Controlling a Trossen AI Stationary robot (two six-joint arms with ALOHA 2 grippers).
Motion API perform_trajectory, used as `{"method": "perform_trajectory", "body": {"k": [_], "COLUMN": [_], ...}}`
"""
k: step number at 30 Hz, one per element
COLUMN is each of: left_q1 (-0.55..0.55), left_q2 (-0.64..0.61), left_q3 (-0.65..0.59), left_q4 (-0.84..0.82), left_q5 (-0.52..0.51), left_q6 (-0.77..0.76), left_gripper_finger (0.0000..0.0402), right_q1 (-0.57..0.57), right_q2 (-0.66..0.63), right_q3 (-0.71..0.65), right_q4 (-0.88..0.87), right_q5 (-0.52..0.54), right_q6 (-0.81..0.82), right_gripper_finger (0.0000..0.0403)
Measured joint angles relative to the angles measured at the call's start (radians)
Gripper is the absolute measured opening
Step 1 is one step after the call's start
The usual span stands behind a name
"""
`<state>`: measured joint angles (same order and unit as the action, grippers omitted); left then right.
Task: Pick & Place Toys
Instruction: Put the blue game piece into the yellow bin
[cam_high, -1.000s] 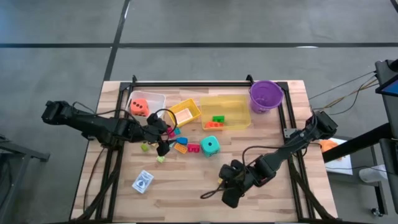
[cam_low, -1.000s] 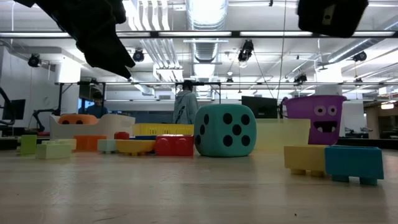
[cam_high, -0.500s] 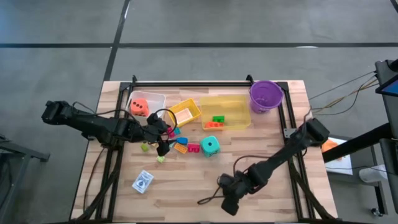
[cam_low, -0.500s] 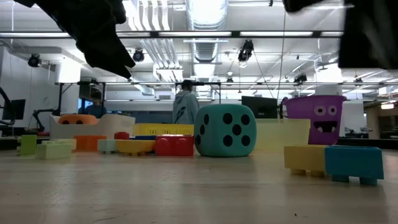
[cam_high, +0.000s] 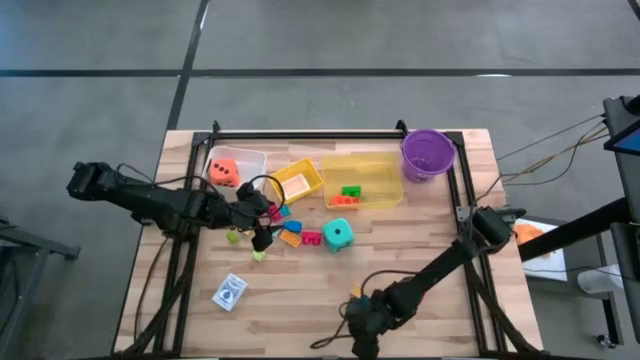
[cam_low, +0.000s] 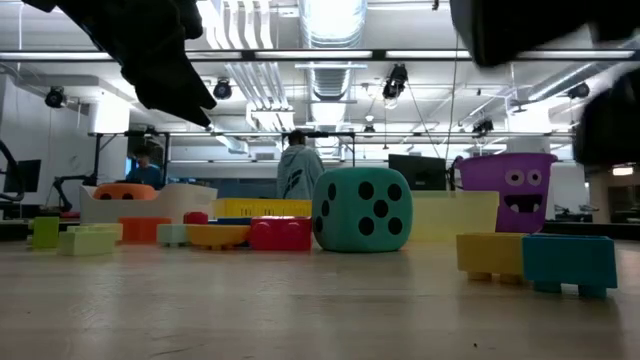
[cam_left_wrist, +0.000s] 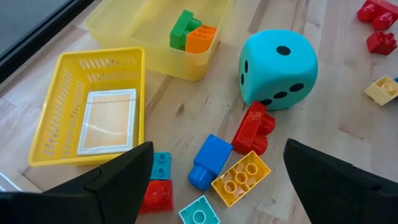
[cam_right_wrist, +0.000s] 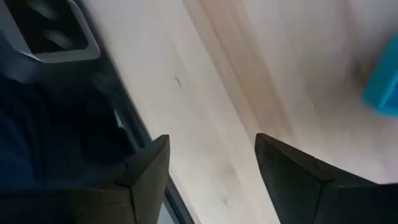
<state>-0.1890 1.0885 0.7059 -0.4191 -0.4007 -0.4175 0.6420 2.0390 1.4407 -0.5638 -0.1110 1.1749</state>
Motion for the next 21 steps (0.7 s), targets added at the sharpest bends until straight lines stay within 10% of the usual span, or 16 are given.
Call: {"method": "perform_trajectory", "body": {"k": [8, 21], "left_q1": [0.0, 0.0], "left_q2": [0.0, 0.001], "left_q3": [0.0, -0.007], "left_q4": [0.003, 0.004], "left_q5": [0.0, 0.001], "left_q6": [-0.001, -0.001], "left_gripper_finger": [0.0358, 0.0359], "right_q1": [0.0, -0.044], "right_q2": [-0.004, -0.004], "right_q3": [0.122, 0.106], "right_q4": [-0.35, -0.373], "right_q5": [0.238, 0.286], "right_q6": [-0.054, -0.117], "right_gripper_finger": [0.0251, 0.0251]}}
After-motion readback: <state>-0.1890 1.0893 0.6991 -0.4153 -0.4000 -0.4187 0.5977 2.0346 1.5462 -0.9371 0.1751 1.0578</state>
